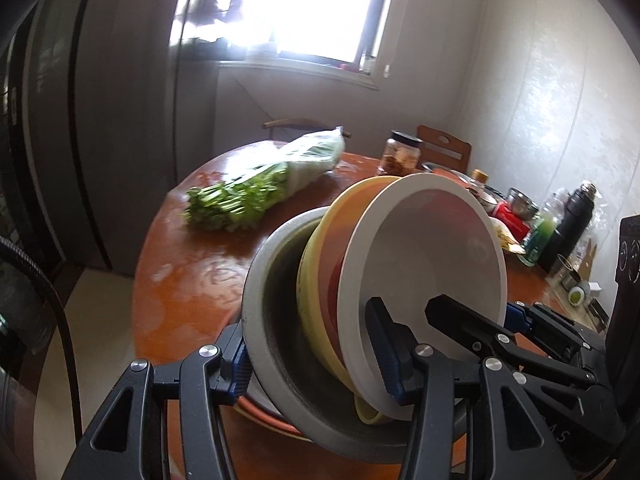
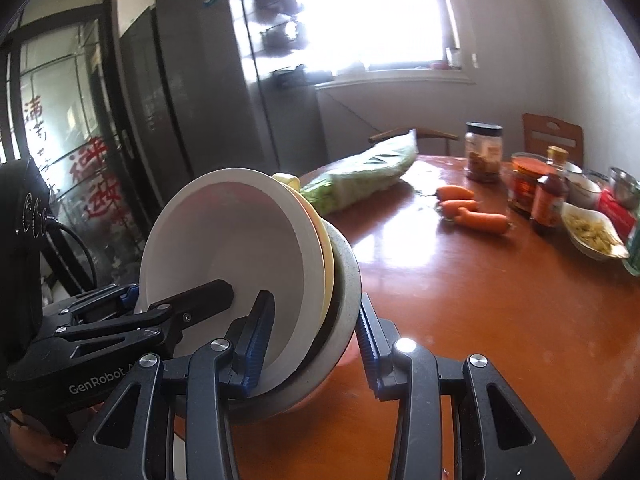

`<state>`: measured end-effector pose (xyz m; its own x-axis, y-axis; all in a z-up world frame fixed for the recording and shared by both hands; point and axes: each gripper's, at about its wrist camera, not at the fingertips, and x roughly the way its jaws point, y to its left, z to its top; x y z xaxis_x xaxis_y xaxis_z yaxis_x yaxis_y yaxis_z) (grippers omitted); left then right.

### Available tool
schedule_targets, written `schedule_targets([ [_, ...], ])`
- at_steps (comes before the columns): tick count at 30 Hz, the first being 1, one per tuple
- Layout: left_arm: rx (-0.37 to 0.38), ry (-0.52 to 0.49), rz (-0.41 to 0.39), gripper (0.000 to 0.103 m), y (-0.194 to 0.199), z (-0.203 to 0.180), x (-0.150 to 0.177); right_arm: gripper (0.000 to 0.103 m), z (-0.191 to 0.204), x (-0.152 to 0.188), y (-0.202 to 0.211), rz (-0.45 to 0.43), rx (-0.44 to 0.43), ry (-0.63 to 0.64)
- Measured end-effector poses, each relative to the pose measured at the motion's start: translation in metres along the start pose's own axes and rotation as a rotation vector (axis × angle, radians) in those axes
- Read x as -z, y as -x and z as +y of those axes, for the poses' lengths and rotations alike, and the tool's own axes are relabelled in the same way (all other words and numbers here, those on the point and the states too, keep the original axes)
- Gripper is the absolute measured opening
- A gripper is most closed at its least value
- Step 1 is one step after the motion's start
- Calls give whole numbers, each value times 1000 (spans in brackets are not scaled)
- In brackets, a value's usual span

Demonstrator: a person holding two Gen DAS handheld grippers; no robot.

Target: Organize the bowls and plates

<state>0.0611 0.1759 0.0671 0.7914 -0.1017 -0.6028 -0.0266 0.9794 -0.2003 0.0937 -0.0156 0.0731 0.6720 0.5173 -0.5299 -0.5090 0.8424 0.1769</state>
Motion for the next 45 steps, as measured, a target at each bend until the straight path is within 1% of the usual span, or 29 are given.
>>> schedule_targets([
  [4,-21,16,4,52,-3,16,3,41,12,0,-18,21,-23,17],
  [8,-32,25,23,52,-12,25,10,41,16,7,-31,43,-33,21],
  [14,-22,44,62,52,-29,34,20,41,14,18,-48,83,-23,15],
  [26,-27,34,78,52,-40,37,26,41,13,27,-58,111,-15,16],
  [34,-32,11,87,52,-46,35,29,41,12,29,-62,117,1,25],
  [45,-39,12,82,53,-49,33,29,41,12,33,-64,114,4,28],
])
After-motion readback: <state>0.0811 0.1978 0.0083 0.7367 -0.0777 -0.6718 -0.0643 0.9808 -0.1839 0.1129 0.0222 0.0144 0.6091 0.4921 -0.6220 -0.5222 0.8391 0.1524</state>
